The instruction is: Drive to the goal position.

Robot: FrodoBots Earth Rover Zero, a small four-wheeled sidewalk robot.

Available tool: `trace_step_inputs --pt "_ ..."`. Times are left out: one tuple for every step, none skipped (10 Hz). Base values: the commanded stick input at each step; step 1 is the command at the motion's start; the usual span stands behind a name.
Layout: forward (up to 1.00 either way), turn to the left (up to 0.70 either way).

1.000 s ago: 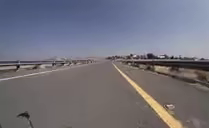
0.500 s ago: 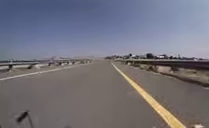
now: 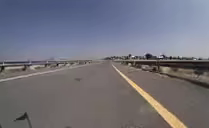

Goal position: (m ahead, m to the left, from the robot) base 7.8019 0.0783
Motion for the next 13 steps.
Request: trace_step_inputs --pt "1.0 0.0" --pt "1.0 0.0" --pt "1.0 0.0" --pt "1.0 0.0" --pt "1.0 0.27" --pt "1.0 0.27" --pt "1.0 0.0" --pt "1.0 0.0" --pt "1.0 0.0" --pt "1.0 0.0" --pt "1.0 0.0" --pt "1.0 0.0" --pt "1.0 0.0"
